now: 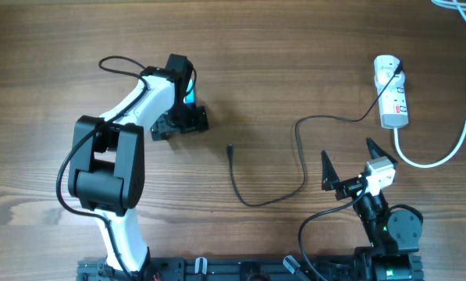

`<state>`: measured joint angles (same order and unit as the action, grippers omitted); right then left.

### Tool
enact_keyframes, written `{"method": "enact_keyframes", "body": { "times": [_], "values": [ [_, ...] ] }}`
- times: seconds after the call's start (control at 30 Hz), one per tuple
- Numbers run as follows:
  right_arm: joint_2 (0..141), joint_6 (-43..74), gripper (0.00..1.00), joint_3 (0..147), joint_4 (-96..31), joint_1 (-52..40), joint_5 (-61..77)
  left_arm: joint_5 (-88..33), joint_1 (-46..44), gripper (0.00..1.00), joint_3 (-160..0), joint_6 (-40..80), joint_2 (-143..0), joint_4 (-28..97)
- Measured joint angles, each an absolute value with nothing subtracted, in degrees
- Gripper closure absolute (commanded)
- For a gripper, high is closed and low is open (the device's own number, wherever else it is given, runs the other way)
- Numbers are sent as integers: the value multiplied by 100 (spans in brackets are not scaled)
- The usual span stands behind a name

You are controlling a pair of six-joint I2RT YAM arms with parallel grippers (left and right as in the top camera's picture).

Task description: Plug charger to phone and switch on socket

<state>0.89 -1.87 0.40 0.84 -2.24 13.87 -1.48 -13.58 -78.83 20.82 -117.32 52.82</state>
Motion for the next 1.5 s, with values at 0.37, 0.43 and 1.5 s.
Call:
{"method": "enact_keyframes", "body": {
  "times": [0.37, 0.43, 1.5],
  "values": [
    [89, -189, 0, 40, 84, -224, 1387, 316, -1358, 0, -7907, 2058, -11747, 4119],
    [89, -189, 0, 40, 84, -224, 1387, 316, -1354, 0, -7907, 2060, -11751, 4014],
    [89, -189, 1, 40, 84, -224, 1387, 228, -1612, 0, -7922, 1623, -11756, 4377]
  ]
}}
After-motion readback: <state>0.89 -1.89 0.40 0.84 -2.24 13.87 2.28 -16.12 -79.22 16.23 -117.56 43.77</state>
